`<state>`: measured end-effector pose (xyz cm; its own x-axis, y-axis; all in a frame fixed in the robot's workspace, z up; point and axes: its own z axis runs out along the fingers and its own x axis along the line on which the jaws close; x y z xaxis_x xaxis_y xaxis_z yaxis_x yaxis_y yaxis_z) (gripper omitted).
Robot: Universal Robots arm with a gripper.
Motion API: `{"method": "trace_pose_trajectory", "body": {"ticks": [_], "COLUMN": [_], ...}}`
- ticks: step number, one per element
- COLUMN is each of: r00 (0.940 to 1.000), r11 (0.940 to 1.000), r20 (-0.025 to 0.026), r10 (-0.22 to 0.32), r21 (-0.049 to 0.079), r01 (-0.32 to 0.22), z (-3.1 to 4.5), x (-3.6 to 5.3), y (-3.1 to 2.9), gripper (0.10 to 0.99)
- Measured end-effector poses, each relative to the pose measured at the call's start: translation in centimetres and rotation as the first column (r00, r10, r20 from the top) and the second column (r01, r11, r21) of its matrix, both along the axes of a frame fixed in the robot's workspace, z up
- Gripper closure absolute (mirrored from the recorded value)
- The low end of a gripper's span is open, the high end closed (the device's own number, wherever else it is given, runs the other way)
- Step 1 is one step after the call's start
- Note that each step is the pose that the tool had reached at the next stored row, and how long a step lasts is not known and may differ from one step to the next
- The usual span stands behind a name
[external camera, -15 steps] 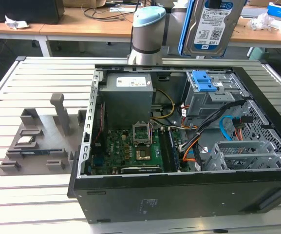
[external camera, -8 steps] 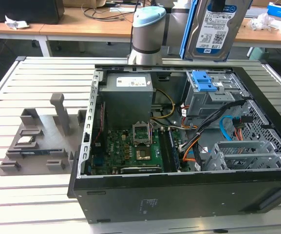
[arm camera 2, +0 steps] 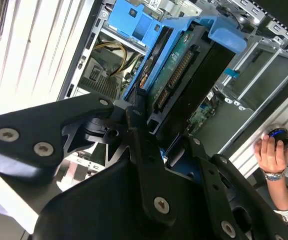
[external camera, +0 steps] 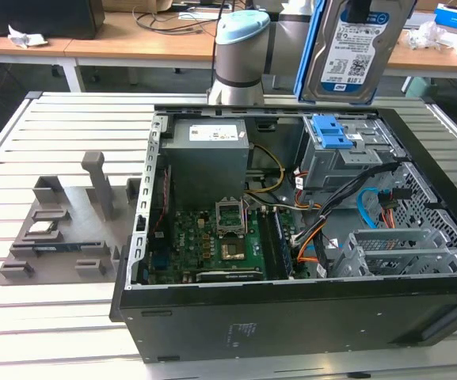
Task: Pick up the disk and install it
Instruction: 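Pick up the disk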
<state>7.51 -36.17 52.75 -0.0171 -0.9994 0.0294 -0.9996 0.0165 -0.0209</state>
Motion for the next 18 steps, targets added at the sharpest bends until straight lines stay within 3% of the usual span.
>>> {"method": "trace_pose_trajectory", "body": {"ticks": [18], "r00": [1.0000], "r11": [1.0000], "r20": [0.0001], "r10": [0.000], "r21": [-0.005], "r01": [0.000], "z": [-0.14], "x": [0.00], "y": [-2.36], "gripper": [0.722]}}
